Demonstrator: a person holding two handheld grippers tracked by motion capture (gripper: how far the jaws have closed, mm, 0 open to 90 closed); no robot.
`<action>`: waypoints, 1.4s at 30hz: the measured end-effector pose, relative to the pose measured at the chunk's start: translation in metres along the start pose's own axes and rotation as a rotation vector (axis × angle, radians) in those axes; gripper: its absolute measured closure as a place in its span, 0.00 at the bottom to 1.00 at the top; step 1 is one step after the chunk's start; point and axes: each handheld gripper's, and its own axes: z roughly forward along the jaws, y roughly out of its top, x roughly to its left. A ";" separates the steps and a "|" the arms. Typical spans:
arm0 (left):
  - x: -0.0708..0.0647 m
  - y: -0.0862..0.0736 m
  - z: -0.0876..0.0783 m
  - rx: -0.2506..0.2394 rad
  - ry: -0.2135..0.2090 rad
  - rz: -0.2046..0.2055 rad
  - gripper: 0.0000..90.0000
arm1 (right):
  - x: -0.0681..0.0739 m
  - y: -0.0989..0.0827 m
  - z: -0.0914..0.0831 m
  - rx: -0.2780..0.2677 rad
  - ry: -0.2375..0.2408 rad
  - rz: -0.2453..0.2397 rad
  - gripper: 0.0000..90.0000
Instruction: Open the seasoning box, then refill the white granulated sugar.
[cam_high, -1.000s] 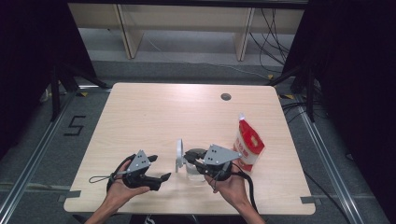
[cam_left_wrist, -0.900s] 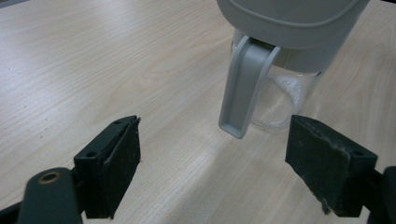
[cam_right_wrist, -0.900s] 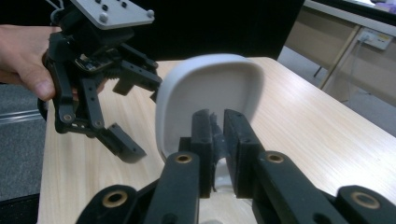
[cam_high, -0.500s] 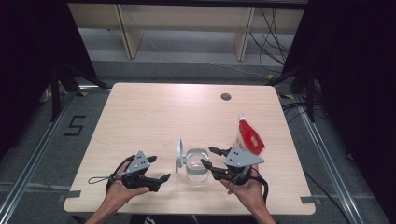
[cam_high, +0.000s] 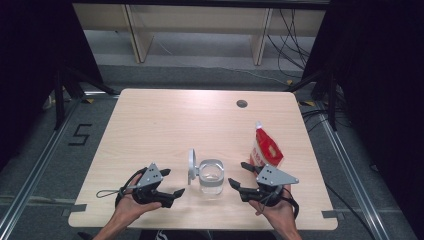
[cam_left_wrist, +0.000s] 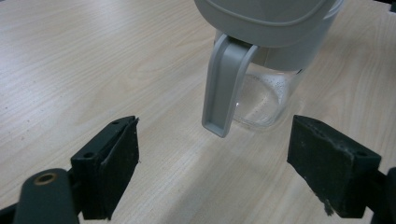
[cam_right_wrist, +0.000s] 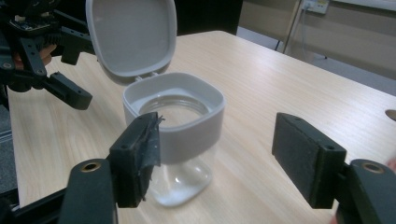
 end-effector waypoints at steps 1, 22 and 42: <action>0.001 0.000 0.000 0.004 -0.002 0.004 0.18 | -0.001 -0.001 0.000 -0.007 -0.003 -0.008 0.34; 0.000 0.003 0.002 -0.004 -0.015 0.007 0.18 | -0.004 -0.034 -0.051 0.058 -0.112 0.093 0.29; 0.000 0.001 0.004 -0.006 0.004 -0.018 0.18 | -0.031 -0.053 -0.070 0.078 -0.278 0.155 0.22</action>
